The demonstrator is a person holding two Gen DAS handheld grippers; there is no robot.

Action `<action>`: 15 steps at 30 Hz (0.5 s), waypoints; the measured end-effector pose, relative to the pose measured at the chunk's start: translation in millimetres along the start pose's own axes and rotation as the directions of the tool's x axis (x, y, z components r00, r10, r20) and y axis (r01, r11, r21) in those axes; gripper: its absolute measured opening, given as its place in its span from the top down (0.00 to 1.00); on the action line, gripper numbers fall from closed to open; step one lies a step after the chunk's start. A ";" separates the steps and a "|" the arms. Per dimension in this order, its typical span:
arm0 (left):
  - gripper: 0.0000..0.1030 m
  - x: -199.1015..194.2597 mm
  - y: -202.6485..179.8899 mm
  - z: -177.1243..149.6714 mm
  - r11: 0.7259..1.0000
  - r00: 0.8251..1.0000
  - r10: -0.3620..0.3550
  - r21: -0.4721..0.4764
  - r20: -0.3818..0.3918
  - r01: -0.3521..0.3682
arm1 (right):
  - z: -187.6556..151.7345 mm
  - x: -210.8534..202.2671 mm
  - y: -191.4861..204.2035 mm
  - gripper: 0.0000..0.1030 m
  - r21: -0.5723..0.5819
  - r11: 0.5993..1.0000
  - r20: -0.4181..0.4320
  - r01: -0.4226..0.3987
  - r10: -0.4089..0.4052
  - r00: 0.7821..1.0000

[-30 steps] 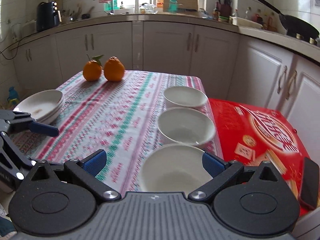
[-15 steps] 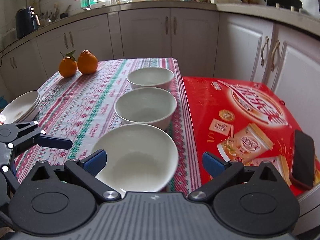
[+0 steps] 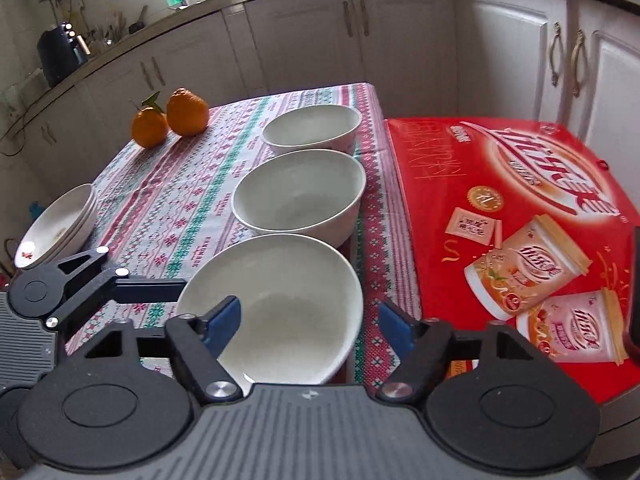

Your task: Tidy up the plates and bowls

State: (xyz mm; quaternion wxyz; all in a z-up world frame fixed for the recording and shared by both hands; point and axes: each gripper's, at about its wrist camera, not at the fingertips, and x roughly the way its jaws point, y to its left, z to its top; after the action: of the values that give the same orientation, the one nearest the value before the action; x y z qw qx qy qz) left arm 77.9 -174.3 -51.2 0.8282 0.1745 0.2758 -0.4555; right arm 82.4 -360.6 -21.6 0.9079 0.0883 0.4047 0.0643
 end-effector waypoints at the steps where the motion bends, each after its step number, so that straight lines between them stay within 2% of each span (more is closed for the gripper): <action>1: 0.12 0.9 1.1 0.1 1.000 1.000 -0.002 -0.006 0.000 0.002 | 1.2 1.0 -0.8 0.28 0.004 1.000 -0.004 -0.006 0.006 1.000; 7: 0.18 2.2 3.2 -0.7 1.000 1.000 -0.008 -0.021 0.006 0.008 | 9.0 8.3 -9.5 0.38 0.037 0.998 -0.032 -0.056 0.057 0.998; 15: 0.18 2.3 3.6 -1.7 1.000 1.000 -0.014 -0.026 0.012 0.014 | 10.9 12.7 -11.5 0.40 0.059 0.996 -0.046 -0.072 0.074 0.996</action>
State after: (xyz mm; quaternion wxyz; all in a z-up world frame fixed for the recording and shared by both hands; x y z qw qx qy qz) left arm 81.5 -173.0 -53.9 0.8289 0.1588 0.2780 -0.4586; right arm 99.5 -370.6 -26.0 0.8920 0.1274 0.4248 0.0879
